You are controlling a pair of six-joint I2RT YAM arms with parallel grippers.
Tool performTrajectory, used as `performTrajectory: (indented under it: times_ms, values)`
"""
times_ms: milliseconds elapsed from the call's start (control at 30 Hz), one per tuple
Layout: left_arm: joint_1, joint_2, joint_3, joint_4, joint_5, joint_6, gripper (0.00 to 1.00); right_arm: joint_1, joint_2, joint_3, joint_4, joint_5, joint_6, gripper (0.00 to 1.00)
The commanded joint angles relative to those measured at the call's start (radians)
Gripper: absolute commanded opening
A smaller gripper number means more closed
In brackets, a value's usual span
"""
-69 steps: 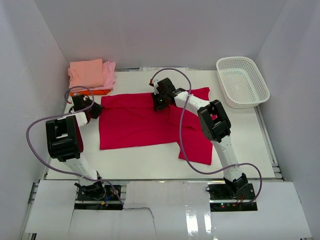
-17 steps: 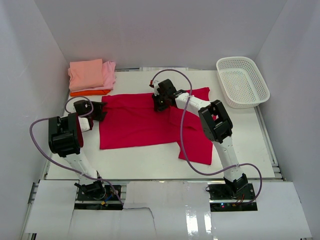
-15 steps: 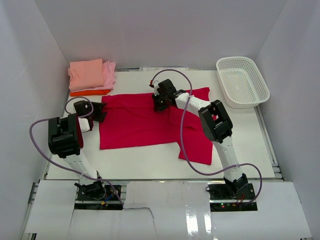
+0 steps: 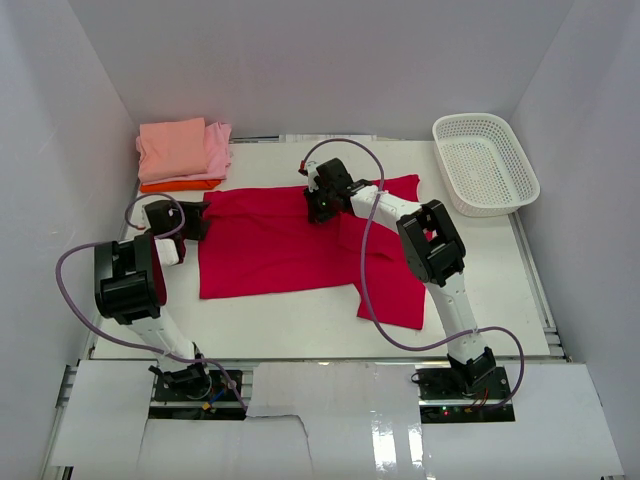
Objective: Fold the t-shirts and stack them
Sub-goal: Fold the flattened tshirt in 1/3 of the way
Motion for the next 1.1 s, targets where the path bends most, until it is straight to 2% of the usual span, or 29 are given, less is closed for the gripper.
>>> performTrajectory:
  times_ms: [0, 333, 500, 633, 767, 833, 1067]
  values:
    - [0.001, 0.014, 0.026, 0.017, -0.008, -0.007, 0.67, 0.01, -0.008, -0.031, -0.061, 0.013, -0.017, 0.08]
    - [-0.014, 0.061, -0.003, 0.116, -0.013, -0.067, 0.67, 0.01, -0.003, -0.021, -0.065, 0.015, -0.02, 0.08]
    - [-0.043, 0.11, 0.014, 0.157, -0.059, -0.06, 0.68, 0.01, -0.005, -0.021, -0.067, 0.016, -0.022, 0.08]
    - [-0.066, 0.158, -0.027, 0.299, -0.079, -0.112, 0.68, 0.01, 0.0, -0.023, -0.068, 0.022, -0.028, 0.08]
    - [-0.083, 0.193, -0.036, 0.344, -0.108, -0.116, 0.68, 0.009, 0.001, -0.029, -0.067, 0.028, -0.031, 0.08]
    - [-0.086, 0.202, -0.059, 0.425, -0.129, -0.125, 0.68, 0.009, 0.001, -0.031, -0.067, 0.028, -0.034, 0.08]
    - [-0.088, 0.16, -0.102, 0.473, -0.151, -0.082, 0.68, 0.009, 0.007, -0.031, -0.065, 0.025, -0.034, 0.08]
